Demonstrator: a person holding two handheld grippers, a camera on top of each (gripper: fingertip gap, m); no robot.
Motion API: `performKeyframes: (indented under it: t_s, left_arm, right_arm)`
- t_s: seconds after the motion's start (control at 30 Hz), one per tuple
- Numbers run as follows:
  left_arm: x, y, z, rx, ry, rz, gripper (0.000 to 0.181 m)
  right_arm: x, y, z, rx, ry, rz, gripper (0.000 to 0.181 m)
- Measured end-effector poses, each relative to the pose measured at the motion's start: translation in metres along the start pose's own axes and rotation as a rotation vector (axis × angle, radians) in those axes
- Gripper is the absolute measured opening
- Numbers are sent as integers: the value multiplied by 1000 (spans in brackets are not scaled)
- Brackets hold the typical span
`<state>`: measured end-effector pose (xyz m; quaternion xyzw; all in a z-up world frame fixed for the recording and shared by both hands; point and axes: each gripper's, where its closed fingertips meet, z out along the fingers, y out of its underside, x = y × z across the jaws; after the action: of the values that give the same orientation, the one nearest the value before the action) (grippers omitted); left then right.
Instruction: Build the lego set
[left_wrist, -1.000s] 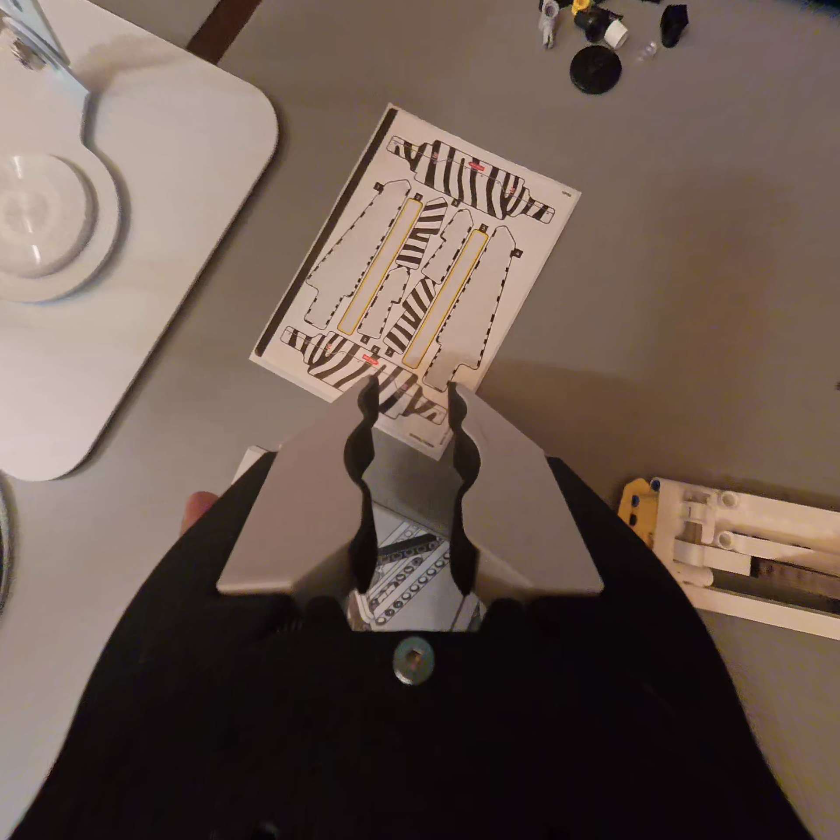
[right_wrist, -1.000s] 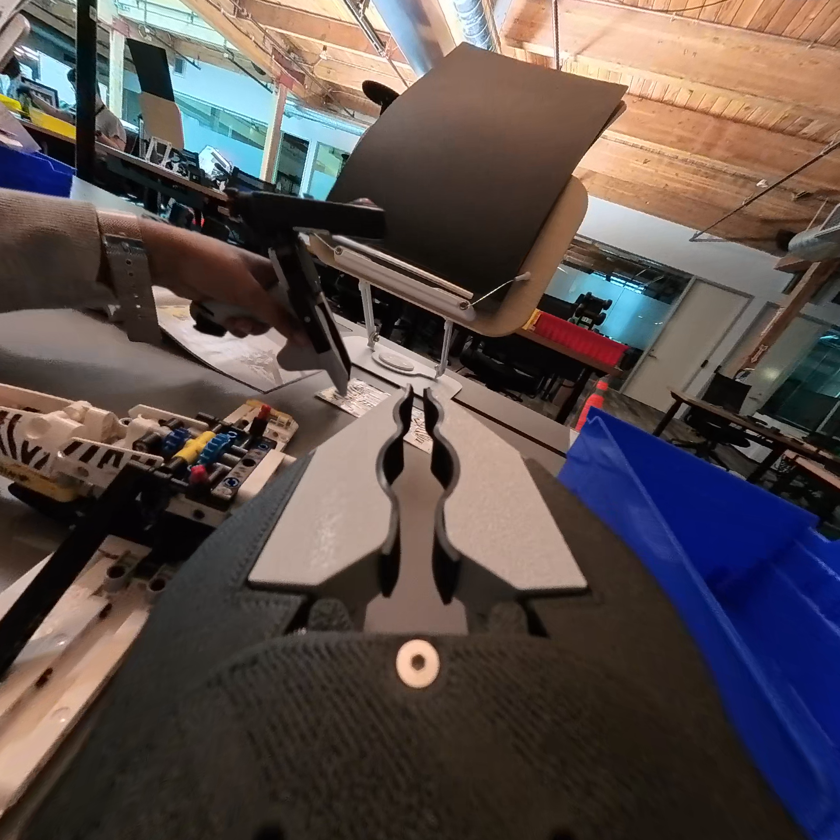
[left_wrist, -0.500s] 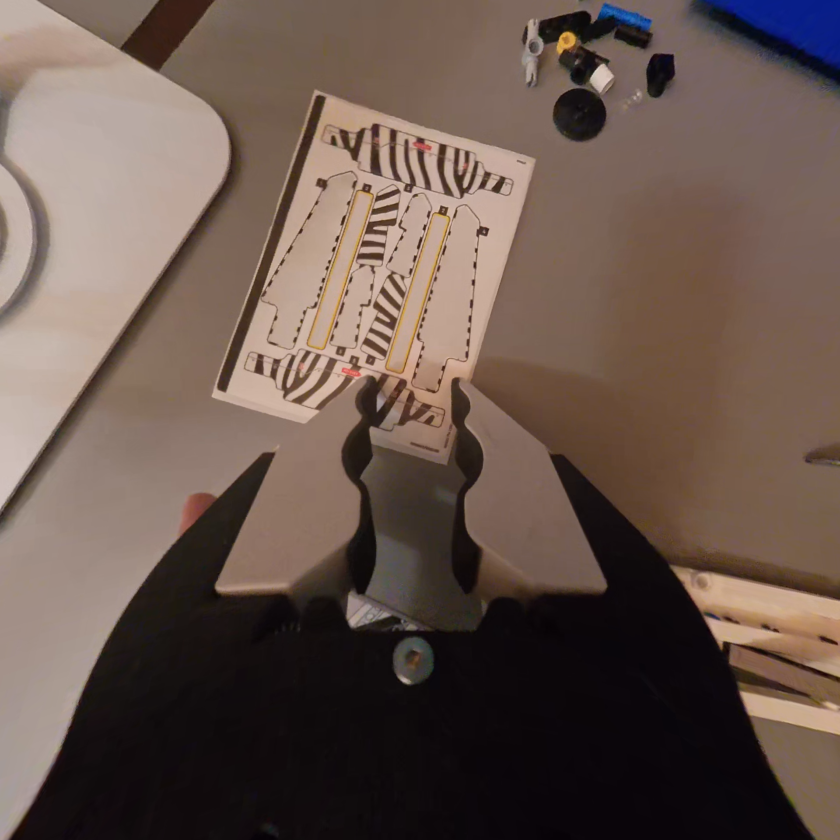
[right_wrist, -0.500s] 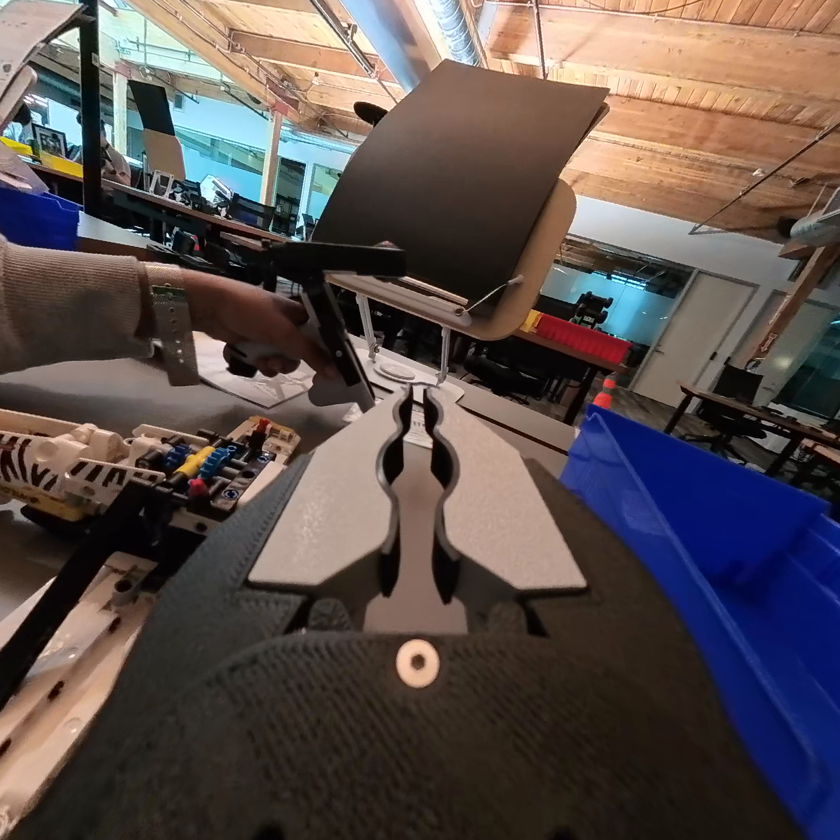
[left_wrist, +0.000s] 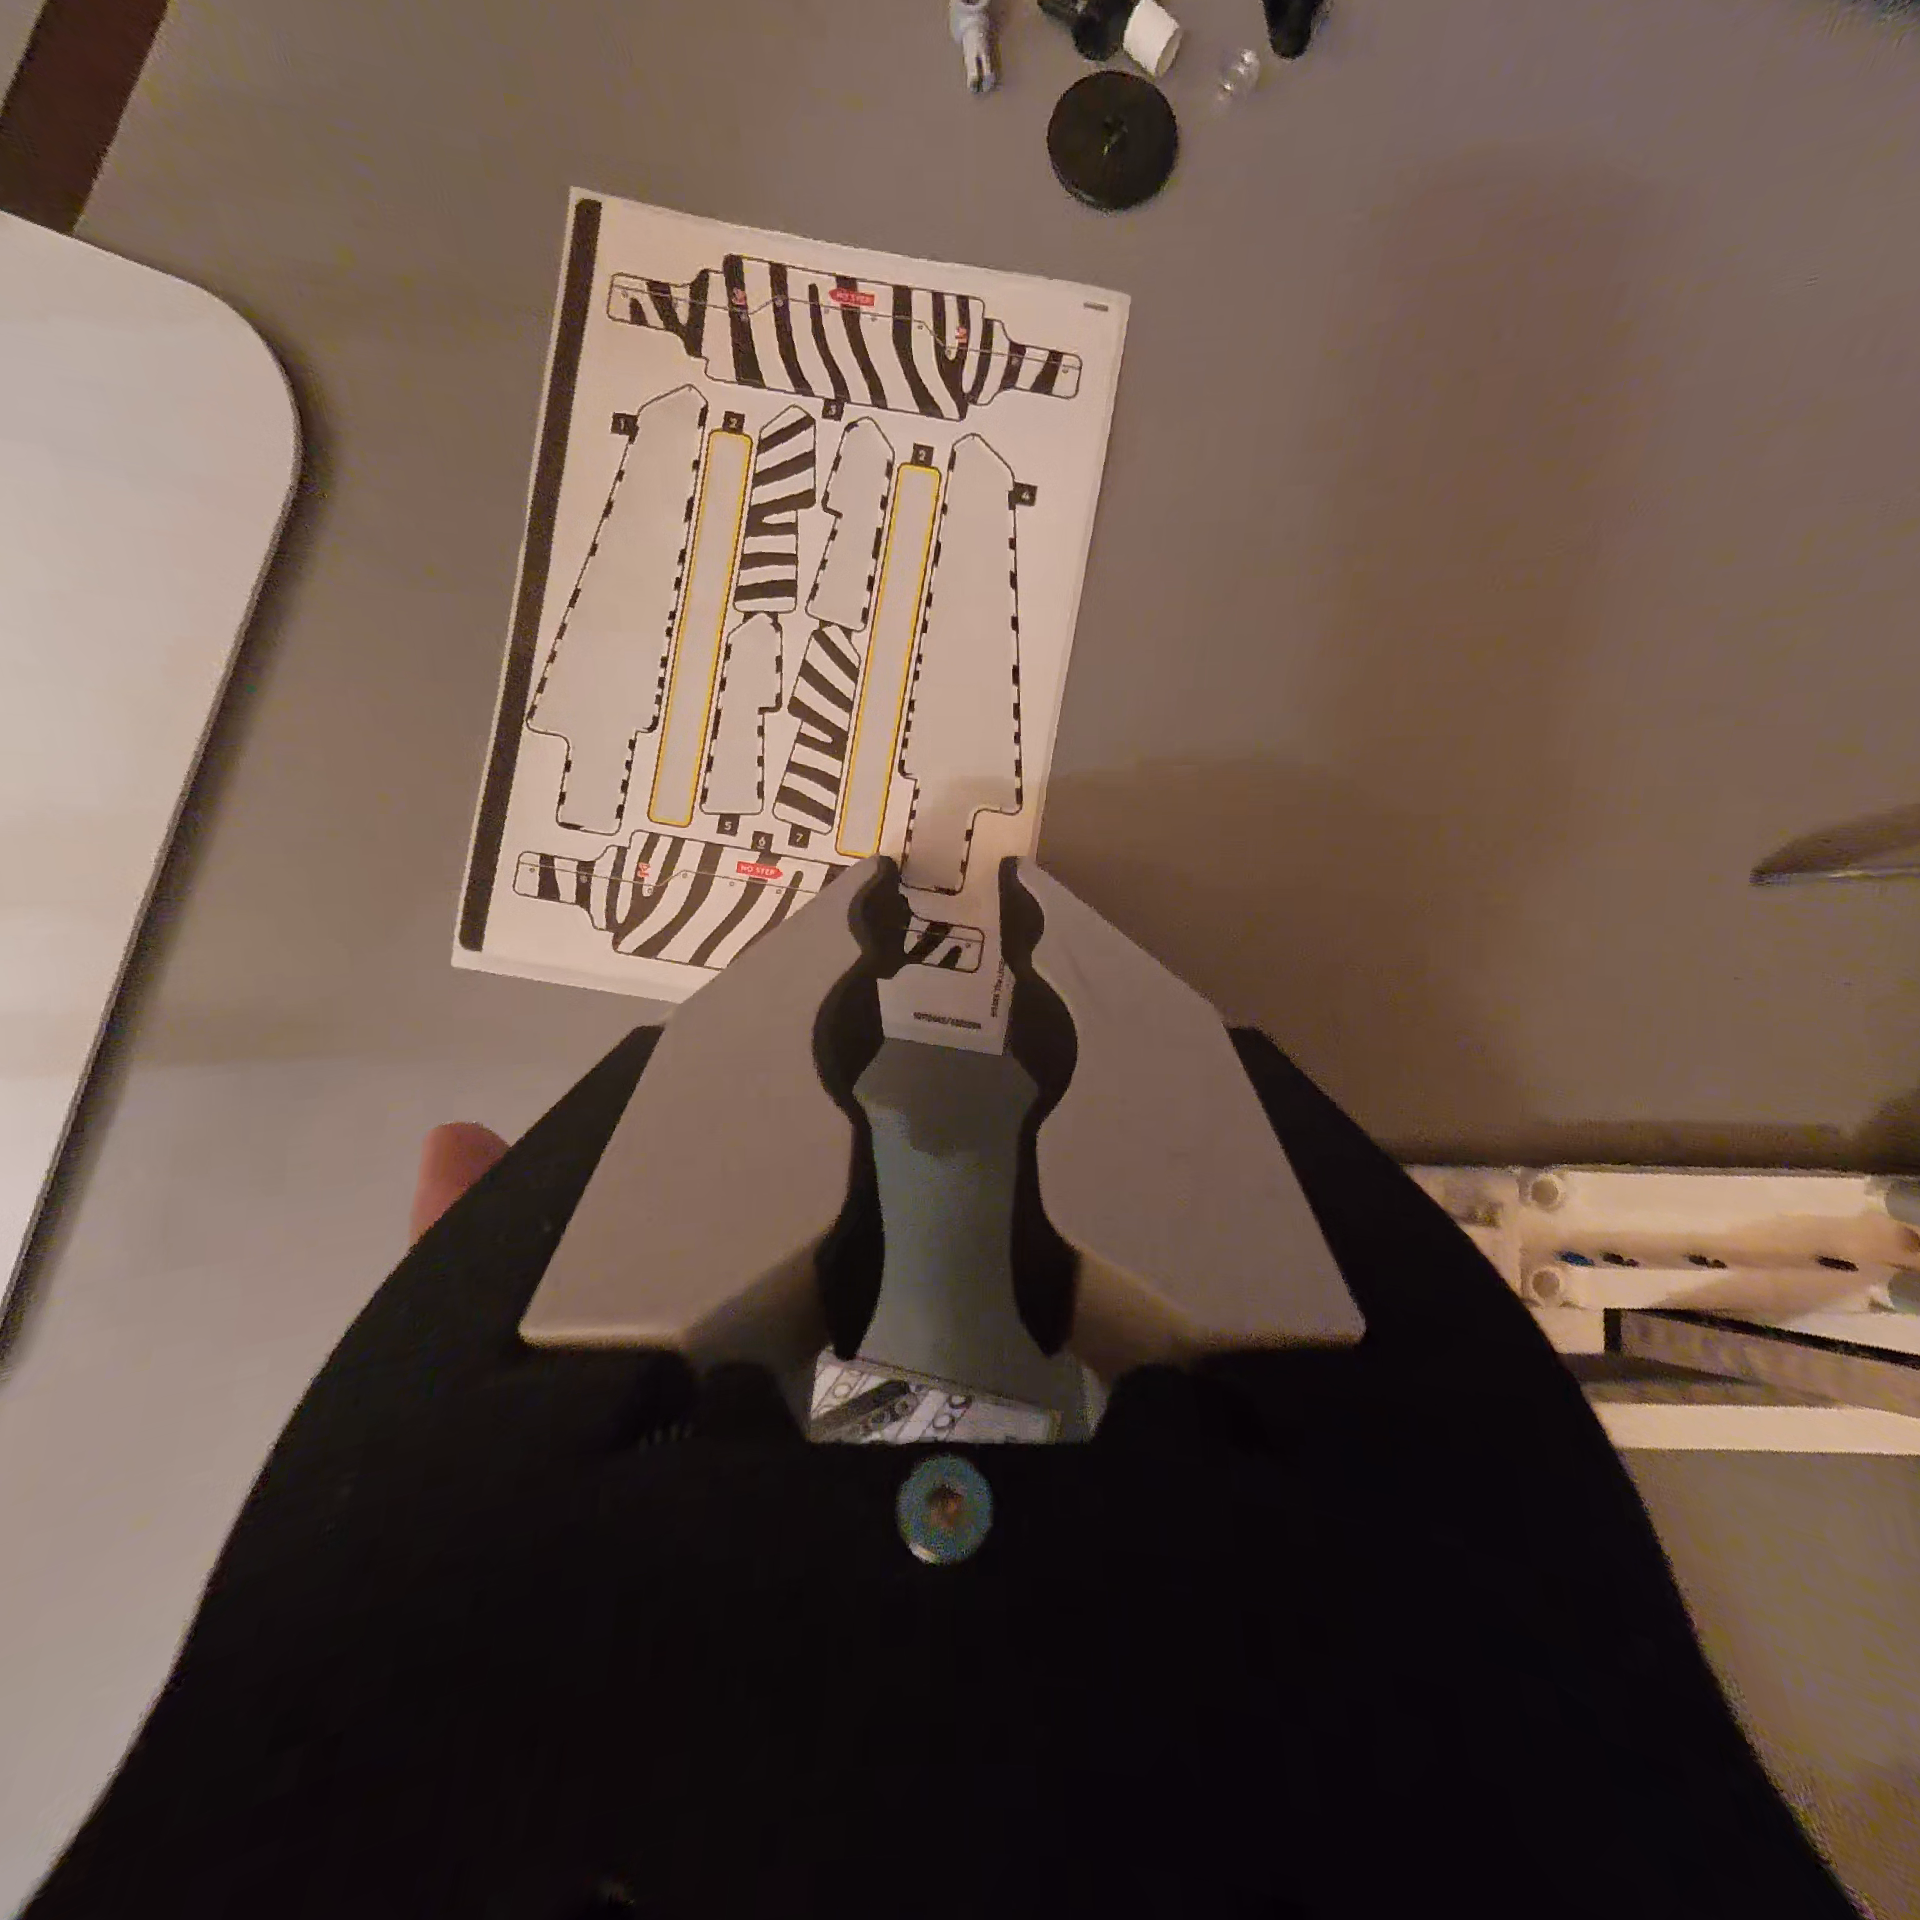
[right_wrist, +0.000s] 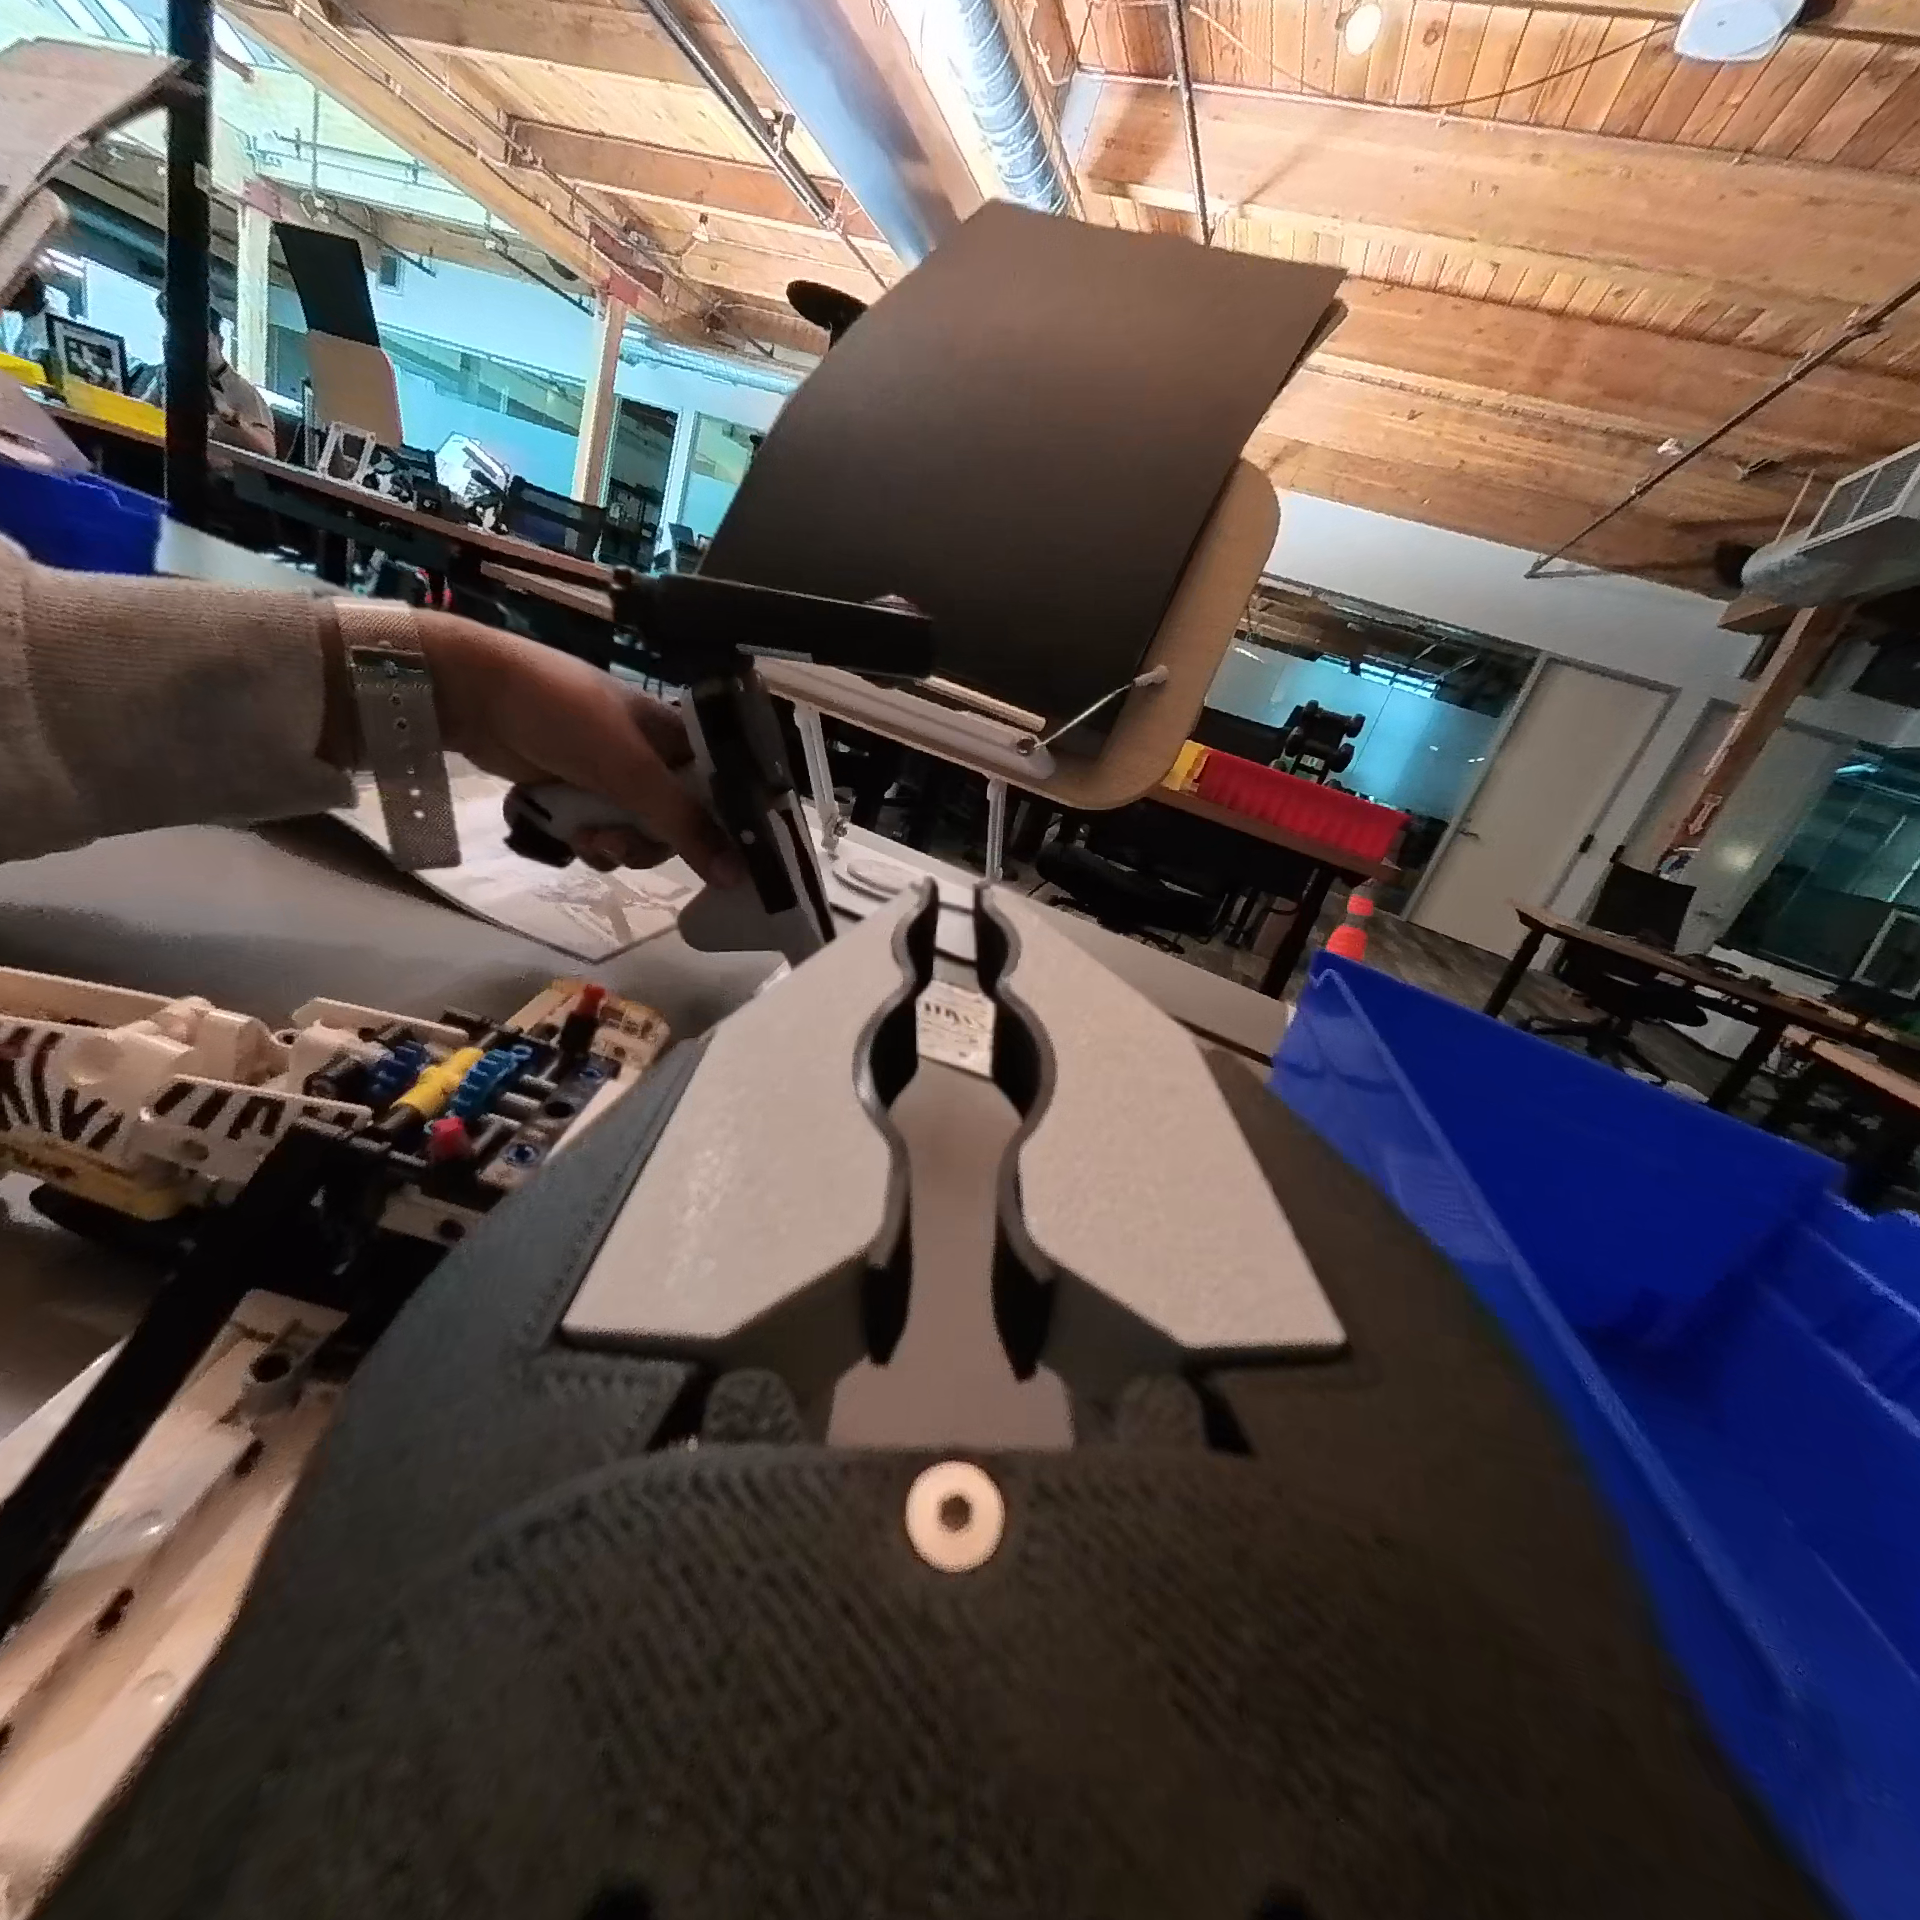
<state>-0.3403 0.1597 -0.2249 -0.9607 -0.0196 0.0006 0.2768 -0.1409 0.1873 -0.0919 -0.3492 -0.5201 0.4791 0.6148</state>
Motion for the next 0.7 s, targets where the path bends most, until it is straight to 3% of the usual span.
performKeyframes:
  t_s: [0.1, 0.27, 0.37, 0.47, 0.6, 0.67, 0.7]
  left_arm:
    - [-2, 4, -4, -38, -22, 22, 32]
    - [-1, -3, -14, -6, -32, 29, 35]
    - [1, -10, -18, 27, -24, 24, 37]
    - [1, -14, -19, 43, -34, 19, 37]
    - [7, -17, -17, 54, -16, 13, 38]
    - [14, -21, -19, 70, 7, 15, 39]
    - [16, -22, -20, 77, 7, 16, 39]
  right_arm:
    - [-4, -7, -3, 19, -6, 3, 4]
    - [10, -34, -10, 18, 74, 9, 14]
    - [45, -37, -21, -169, 143, 8, 52]
    - [85, -2, -47, -435, 221, 75, 75]
    - [99, 47, -64, -558, 201, 226, 71]
    - [94, 70, -66, -623, 152, 257, 52]
    - [94, 81, -69, -663, 140, 237, 33]
